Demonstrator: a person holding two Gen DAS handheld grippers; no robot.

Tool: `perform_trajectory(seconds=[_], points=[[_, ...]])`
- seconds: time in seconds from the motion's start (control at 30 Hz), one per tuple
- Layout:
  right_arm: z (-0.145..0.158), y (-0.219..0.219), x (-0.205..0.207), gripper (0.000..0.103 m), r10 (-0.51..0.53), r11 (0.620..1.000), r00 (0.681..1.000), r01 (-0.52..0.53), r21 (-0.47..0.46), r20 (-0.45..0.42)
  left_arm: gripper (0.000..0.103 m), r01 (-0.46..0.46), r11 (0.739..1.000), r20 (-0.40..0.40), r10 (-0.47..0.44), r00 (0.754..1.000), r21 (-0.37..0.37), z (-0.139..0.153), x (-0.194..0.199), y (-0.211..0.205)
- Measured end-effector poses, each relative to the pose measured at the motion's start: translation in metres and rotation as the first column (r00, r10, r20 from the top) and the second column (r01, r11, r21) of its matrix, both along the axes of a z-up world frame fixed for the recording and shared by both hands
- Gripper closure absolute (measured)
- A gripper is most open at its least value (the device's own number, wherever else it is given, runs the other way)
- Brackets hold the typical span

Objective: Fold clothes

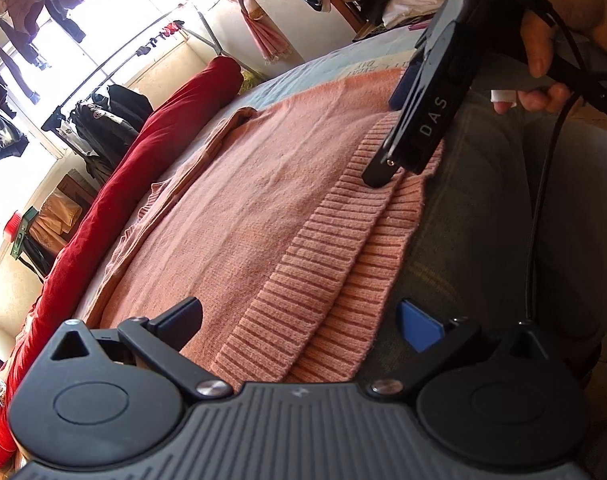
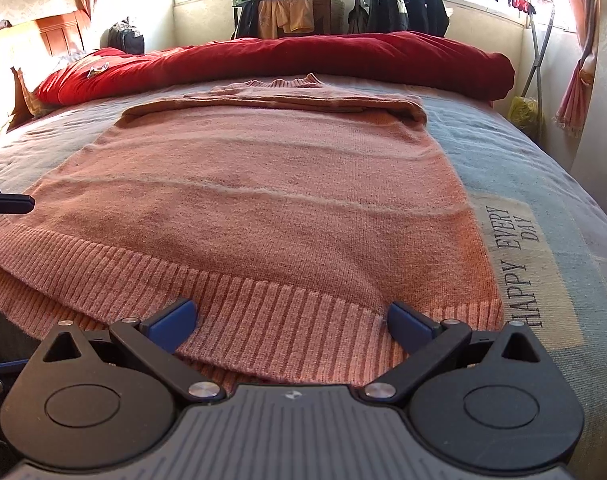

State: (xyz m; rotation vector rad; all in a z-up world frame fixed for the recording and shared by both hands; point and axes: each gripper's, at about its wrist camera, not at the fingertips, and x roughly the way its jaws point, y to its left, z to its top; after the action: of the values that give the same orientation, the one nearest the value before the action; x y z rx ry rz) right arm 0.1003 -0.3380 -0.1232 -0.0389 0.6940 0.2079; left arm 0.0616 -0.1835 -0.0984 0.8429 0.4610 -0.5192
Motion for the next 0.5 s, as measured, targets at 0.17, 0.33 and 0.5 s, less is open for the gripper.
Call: perform_trajectory(seconds=[0.17, 0.33, 0.5], points=[[0.005, 0.000, -0.017, 0.000, -0.013, 1.000, 1.000, 0.013, -0.025, 0.022, 0.000, -0.009, 1.000, 0.031, 0.010, 0.999, -0.017, 0.002, 0.002, -0.001], [0.015, 0.007, -0.041, 0.000, -0.016, 0.992, 0.996, 0.027, -0.121, 0.093, 0.001, -0.050, 0.998, 0.072, 0.053, 0.996, -0.045, 0.004, 0.007, -0.003], [0.027, 0.027, -0.062, 0.000, 0.155, 0.965, 0.969, -0.106, -0.242, 0.192, 0.000, -0.074, 0.995, 0.100, 0.079, 0.992, -0.061, 0.006, 0.008, -0.004]])
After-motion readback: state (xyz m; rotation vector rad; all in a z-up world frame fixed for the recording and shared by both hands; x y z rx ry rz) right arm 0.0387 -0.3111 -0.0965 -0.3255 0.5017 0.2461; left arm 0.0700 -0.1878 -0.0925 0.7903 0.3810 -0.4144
